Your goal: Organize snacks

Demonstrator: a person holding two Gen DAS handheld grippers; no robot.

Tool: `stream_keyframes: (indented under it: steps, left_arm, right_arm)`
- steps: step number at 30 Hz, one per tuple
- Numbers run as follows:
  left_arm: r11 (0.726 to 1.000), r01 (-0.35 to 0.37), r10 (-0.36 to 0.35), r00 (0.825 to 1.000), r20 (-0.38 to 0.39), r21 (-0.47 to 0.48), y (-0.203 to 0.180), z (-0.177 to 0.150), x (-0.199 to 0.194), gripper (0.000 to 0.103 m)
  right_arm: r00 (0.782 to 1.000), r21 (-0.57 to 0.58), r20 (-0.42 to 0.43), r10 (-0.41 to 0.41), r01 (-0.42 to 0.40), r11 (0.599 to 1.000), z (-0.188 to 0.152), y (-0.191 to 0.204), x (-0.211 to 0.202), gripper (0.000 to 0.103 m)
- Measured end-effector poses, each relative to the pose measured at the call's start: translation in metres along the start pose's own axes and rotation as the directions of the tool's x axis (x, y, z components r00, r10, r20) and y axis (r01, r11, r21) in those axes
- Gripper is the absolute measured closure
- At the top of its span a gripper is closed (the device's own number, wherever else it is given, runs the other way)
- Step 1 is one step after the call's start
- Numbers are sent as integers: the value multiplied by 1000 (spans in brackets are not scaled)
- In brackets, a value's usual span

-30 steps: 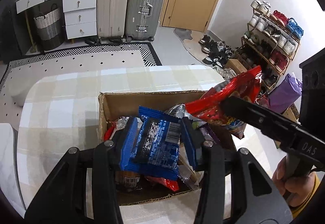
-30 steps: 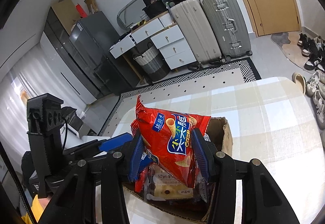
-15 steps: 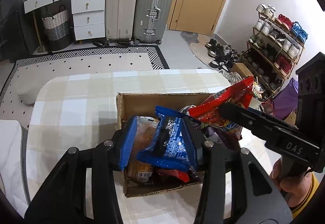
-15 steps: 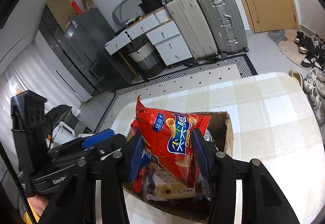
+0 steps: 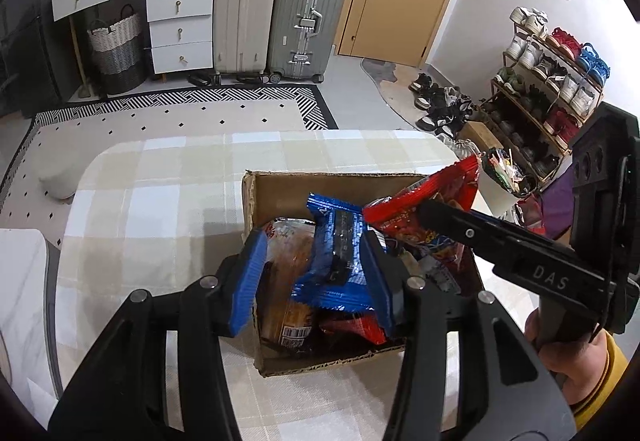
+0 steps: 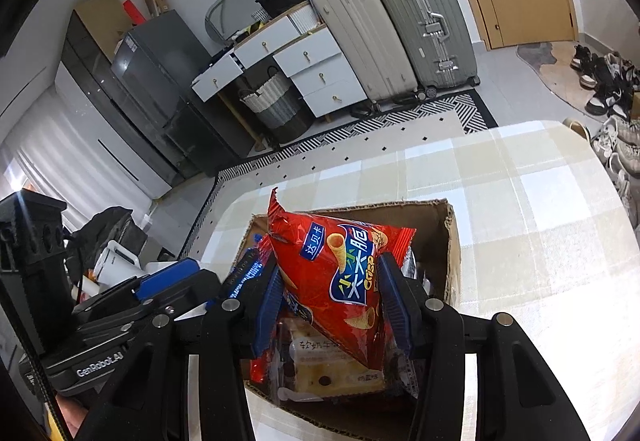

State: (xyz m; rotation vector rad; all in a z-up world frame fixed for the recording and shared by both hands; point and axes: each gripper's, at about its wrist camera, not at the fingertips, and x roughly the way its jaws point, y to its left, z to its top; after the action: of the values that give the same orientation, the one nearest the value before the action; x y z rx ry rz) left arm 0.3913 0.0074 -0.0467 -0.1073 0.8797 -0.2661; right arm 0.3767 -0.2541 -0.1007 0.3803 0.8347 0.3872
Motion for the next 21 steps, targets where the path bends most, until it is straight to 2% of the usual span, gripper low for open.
stream_keyframes:
  steps: [11,21]
  left_arm:
    - [1000,-4,4,1000,3,11,-3,-2,-7,53]
    - [1000,-10,9,1000,15,23,-9,-5,-20,49]
  right_arm:
    - [1000,12,0,-19,19,1000,1,-3,0,53]
    - [999,-41,32,-23,24,999,0,8,-14,52]
